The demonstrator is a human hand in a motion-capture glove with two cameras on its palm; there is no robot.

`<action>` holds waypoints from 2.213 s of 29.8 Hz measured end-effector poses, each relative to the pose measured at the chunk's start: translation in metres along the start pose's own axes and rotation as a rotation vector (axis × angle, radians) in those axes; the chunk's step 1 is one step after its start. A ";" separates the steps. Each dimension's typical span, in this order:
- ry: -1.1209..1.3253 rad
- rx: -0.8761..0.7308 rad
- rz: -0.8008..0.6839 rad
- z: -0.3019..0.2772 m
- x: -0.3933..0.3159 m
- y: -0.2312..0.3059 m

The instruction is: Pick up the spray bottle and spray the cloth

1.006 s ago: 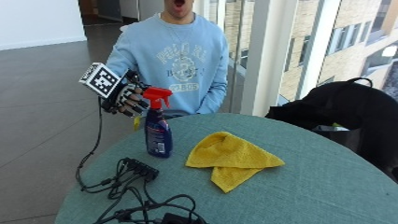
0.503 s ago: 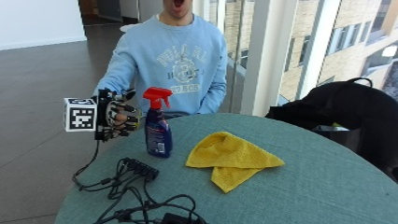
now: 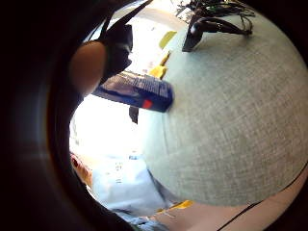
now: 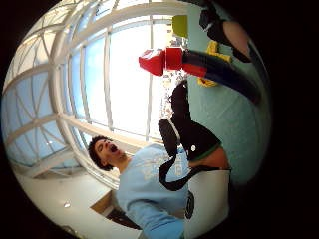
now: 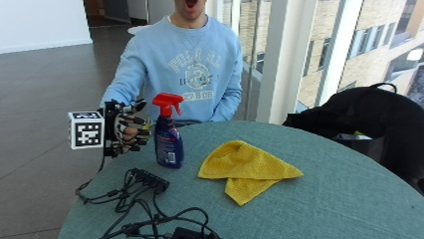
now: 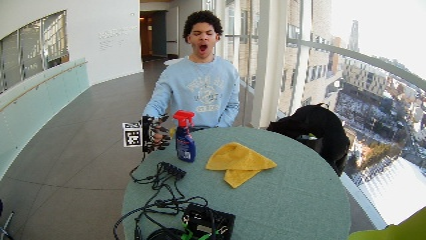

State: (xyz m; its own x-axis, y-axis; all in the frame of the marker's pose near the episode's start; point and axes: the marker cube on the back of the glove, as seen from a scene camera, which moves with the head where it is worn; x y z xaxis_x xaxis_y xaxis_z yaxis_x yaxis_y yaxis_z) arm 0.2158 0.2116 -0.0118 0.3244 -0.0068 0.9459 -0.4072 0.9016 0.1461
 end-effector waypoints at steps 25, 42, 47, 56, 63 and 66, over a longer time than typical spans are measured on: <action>0.043 0.029 -0.091 0.060 -0.002 -0.072; 0.161 0.263 -0.120 0.065 -0.004 -0.079; 0.254 0.243 -0.073 0.069 -0.019 -0.087; 0.438 0.138 0.071 0.068 -0.058 -0.104; 0.569 0.031 0.138 0.073 -0.085 -0.127; 0.619 -0.010 0.157 0.077 -0.092 -0.138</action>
State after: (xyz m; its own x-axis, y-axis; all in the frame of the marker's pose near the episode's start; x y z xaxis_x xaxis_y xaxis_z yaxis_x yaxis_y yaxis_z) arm 0.1762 0.0548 -0.0968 0.6961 0.3741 0.6128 -0.4831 0.8754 0.0143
